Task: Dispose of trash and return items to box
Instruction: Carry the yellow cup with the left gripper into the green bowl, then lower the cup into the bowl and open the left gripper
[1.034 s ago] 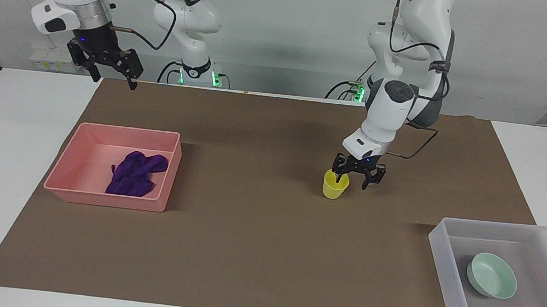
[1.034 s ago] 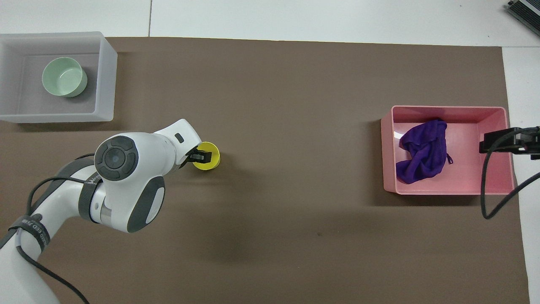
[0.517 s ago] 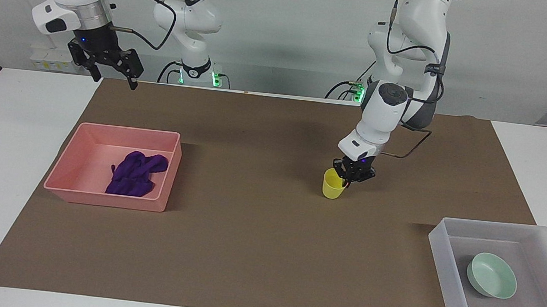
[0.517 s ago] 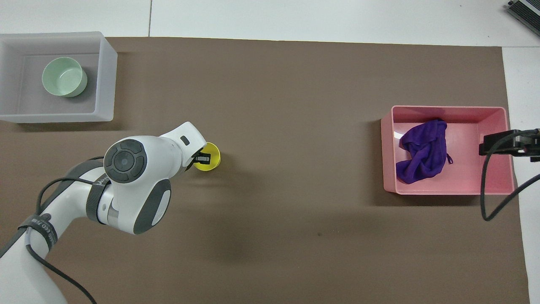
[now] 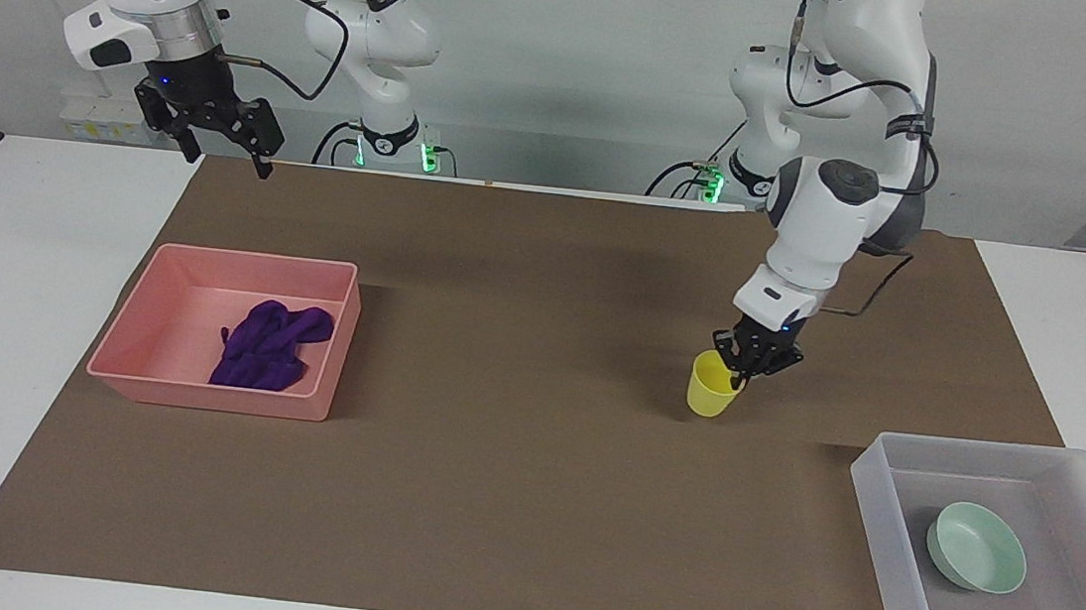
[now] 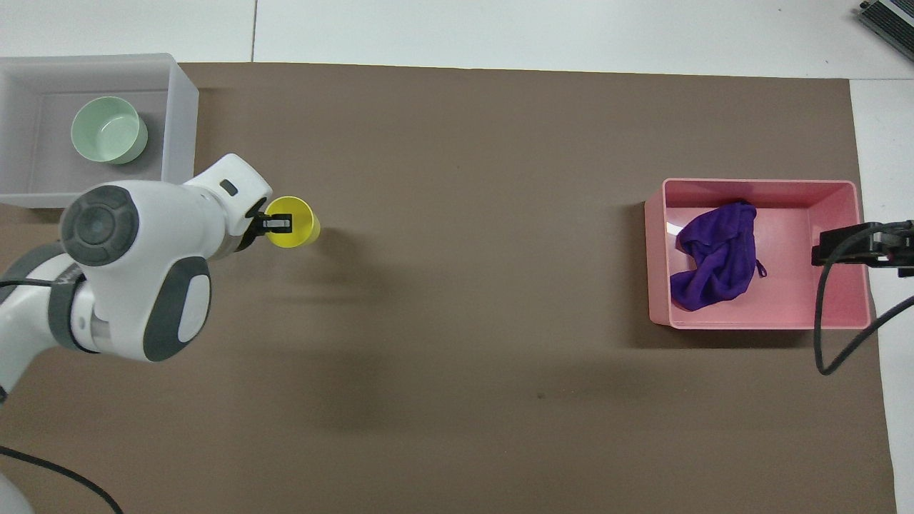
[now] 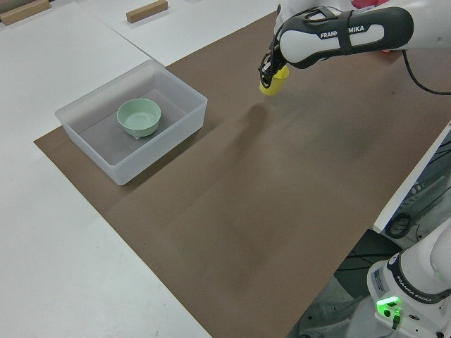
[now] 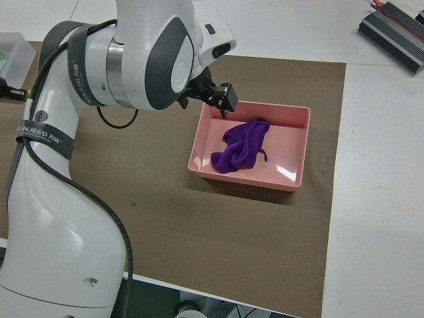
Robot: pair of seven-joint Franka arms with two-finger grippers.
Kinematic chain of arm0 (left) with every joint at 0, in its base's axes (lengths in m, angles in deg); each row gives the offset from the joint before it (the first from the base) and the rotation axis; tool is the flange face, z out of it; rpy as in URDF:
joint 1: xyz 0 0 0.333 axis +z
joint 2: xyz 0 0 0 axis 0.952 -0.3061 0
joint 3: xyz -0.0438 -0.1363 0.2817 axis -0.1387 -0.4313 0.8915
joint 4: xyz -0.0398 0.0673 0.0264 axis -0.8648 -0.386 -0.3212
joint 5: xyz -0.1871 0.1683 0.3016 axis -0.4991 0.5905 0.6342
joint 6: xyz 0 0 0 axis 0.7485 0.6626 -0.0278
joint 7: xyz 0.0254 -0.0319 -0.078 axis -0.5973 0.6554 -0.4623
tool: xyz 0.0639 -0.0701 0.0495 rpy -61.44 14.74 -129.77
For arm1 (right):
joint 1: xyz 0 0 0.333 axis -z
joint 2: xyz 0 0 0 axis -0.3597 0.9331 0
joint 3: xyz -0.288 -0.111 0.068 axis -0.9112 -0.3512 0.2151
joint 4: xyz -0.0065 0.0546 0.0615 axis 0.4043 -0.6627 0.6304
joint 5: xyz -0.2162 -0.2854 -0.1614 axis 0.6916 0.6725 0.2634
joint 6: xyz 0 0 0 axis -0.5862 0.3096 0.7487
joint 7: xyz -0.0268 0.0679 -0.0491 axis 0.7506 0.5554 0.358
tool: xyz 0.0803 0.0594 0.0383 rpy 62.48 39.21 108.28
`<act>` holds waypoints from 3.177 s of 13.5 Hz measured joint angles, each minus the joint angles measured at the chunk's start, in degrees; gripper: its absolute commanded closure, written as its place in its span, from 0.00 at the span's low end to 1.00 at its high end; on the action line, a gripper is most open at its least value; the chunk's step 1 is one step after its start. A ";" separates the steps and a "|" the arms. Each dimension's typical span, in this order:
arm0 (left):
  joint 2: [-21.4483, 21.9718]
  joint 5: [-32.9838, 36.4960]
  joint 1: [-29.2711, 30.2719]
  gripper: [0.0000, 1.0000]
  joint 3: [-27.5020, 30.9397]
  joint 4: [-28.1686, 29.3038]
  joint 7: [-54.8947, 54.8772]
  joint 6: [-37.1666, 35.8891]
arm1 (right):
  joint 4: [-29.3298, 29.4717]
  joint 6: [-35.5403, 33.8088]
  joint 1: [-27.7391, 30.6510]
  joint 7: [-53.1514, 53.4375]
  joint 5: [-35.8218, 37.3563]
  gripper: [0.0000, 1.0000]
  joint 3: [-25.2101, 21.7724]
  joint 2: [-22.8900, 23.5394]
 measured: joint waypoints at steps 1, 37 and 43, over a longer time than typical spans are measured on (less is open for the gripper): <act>0.00 0.00 2.34 1.00 0.04 -2.99 -2.39 -3.29 | -0.11 0.00 0.02 0.00 0.00 0.00 -0.05 -0.03; -32.61 -0.44 25.45 0.00 -1.22 -43.57 -21.64 -7.69 | -0.36 0.47 -0.05 -0.08 0.28 0.00 0.26 -0.60; -17.73 -0.43 20.65 0.00 -1.57 -33.81 -21.68 -9.77 | -0.55 0.48 0.03 -0.08 0.28 0.00 0.22 -0.60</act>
